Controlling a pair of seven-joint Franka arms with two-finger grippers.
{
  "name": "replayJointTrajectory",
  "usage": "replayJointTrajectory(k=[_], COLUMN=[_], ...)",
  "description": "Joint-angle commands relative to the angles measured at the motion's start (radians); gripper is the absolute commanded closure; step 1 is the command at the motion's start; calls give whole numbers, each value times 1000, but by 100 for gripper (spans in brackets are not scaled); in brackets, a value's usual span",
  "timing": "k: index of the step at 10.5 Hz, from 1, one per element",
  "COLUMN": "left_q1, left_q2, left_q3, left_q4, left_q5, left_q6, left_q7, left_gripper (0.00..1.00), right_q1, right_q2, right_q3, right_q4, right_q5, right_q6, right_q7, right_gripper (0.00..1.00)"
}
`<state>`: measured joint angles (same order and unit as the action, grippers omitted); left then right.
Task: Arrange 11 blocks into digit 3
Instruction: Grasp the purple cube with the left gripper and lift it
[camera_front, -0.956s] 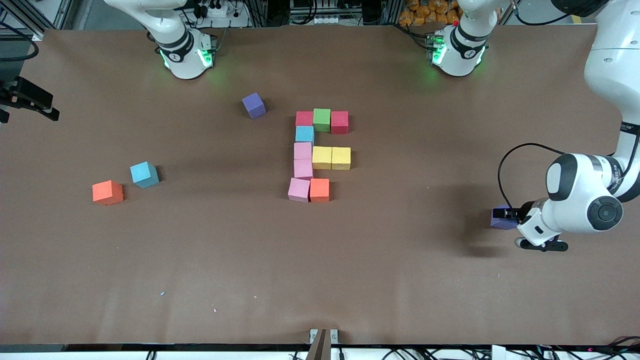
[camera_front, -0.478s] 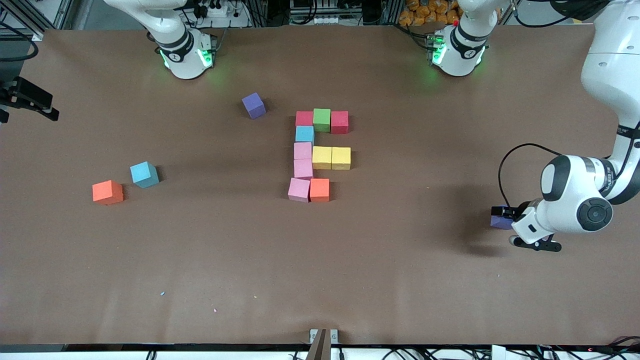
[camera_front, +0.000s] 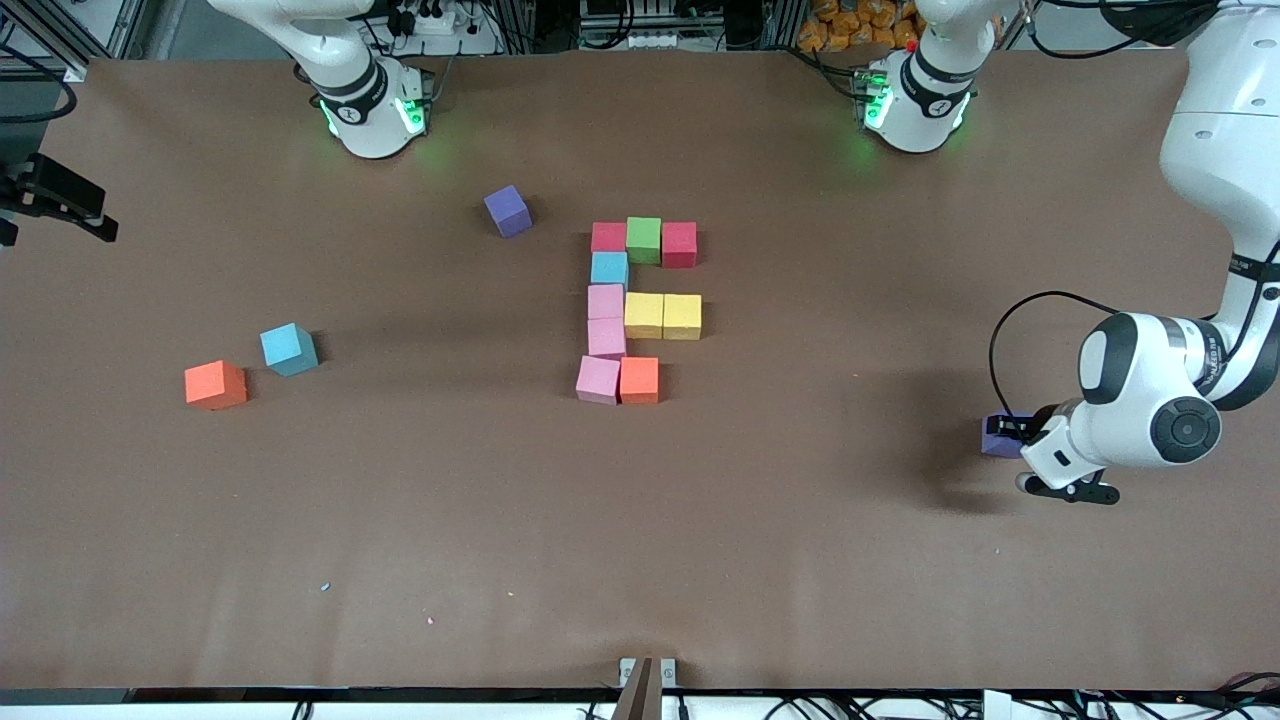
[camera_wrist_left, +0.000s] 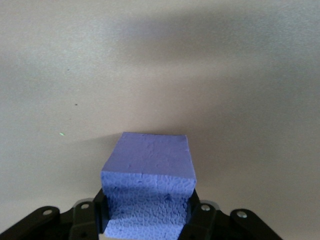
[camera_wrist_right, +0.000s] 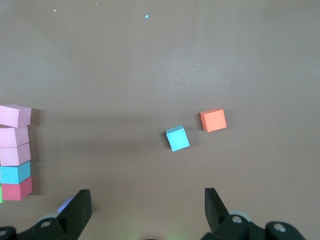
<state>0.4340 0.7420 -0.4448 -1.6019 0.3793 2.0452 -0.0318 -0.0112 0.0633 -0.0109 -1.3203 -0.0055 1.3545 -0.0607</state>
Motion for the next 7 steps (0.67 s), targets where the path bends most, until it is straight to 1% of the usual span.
replayJointTrajectory(k=[1,2,6,7], left_q1=[17,9,-20,-43], left_q2=[-6,-10,-16,-16], left_q3=[-5,-9,-83,-86], left_q4=[-18,-15,-10,-9], left_q5=[-55,-69,-199,-212], left_q6=[3,0,-28,-28], left_q7=[-52,-139,-474,-540], left_gripper=[87,86,87,87], right_q1=[-7,-7,-9,-9], right_q2=[-8,-8,-8,-8], right_q3=[2,2,2,2], right_q4=[-4,-4,-4,-4], right_q5=[15,15,15,15], right_q6=[-6,-6,-6,-6], right_q7=[13,12,12,12], right_gripper=[0,0,0,0])
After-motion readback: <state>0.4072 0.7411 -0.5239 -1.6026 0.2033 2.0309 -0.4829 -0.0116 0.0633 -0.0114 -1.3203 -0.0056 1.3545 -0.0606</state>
